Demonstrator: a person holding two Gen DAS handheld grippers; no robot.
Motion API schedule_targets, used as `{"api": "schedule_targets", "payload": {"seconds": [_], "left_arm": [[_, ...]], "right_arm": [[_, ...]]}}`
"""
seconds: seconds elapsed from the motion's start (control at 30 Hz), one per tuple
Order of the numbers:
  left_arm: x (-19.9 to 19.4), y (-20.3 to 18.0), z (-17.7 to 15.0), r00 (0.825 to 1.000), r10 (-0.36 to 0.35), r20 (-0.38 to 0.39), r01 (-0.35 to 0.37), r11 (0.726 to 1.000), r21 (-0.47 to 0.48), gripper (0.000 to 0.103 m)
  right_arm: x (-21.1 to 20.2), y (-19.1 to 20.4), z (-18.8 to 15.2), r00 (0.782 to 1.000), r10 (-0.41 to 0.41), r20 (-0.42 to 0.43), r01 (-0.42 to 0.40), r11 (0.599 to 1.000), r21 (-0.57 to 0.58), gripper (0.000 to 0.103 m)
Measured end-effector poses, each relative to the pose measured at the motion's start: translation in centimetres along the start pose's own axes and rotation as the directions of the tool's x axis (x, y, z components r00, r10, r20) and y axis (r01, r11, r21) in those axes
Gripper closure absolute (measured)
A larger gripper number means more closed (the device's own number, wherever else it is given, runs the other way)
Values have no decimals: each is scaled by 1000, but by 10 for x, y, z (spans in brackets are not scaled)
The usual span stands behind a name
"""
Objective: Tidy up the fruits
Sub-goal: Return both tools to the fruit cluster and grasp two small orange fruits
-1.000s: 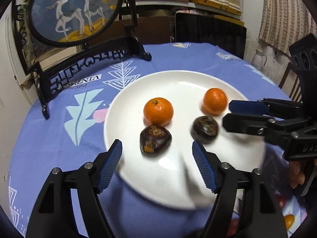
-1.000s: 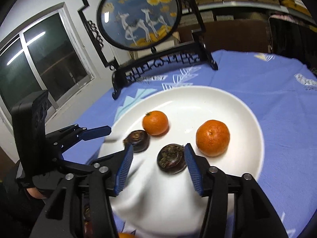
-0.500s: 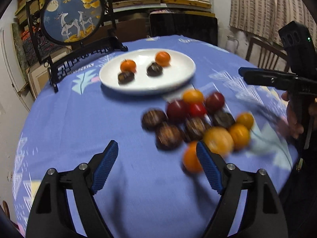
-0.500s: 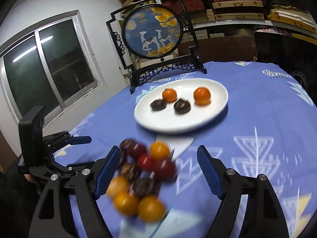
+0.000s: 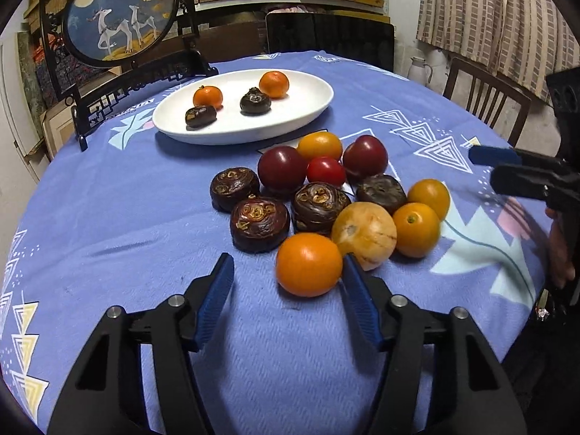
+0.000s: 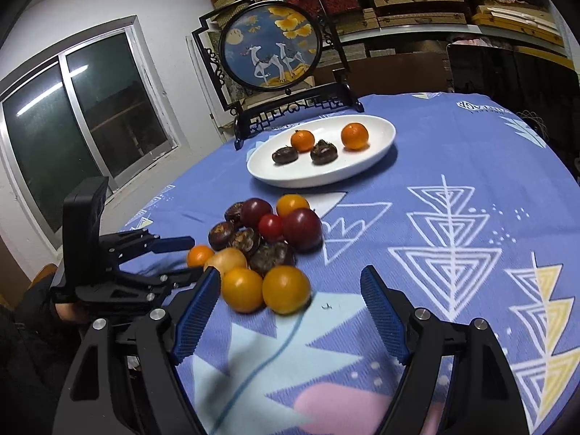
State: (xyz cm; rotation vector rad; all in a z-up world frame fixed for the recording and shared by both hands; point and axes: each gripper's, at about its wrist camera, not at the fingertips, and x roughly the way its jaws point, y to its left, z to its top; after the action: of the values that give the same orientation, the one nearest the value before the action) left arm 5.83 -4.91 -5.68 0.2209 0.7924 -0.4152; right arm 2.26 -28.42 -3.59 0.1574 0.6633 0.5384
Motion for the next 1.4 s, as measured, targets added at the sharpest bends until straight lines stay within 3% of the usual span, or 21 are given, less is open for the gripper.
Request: {"api": "schedule_targets", "payload": {"seconds": [0.03,0.07,0.1,0.33,0.57,0.67,0.87,0.93,0.97,1.27,1.33,1.4], "left_arm": [[2,0,-1,1000,-9,-1,9,1000,-2,47],[4,0,-1,1000,-20,-6,20,1000,-1,60],[9,-1,-2,999,-32,-23,32,999,-3,66],[1,10,-5,998,-55,28,58,995,-85,67],[-18,10,-9,996,-63,66,68,994,-86,67],[-20,9,-11,996,-64,61,69,994,-86,67],[-21,10,-14,996,-65,57,70,994,-89,67],[-21,10,-15,996,-66,57,71,994,-89,67],[-21,10,-15,996,-67,58,72,993,-89,67],[-21,14,-19,997,-68,48,73,992,-99,67],[-20,16,-18,997,-66,48,71,992,-103,67],[-20,17,-18,997,-64,47,69,992,-107,67]], "right_arm": [[0,-1,-1,1000,-1,-3,1,1000,1,23],[2,-1,-2,1000,-2,-8,2,1000,-1,23],[3,0,-3,1000,-3,-13,3,1000,-5,23],[12,8,-7,999,-7,-50,4,999,-51,28],[25,22,-8,995,-3,-103,-7,996,-90,33],[28,22,-6,994,4,-111,-11,998,-66,40],[32,10,-3,993,-22,-116,23,1000,13,43],[37,3,-4,989,-27,-144,34,998,49,59],[41,1,-4,987,-18,-157,29,997,69,60],[59,7,-1,980,-16,-198,33,996,85,59],[60,11,-1,981,-34,-191,46,997,60,66],[59,9,-2,983,-20,-181,33,997,72,66]]}}
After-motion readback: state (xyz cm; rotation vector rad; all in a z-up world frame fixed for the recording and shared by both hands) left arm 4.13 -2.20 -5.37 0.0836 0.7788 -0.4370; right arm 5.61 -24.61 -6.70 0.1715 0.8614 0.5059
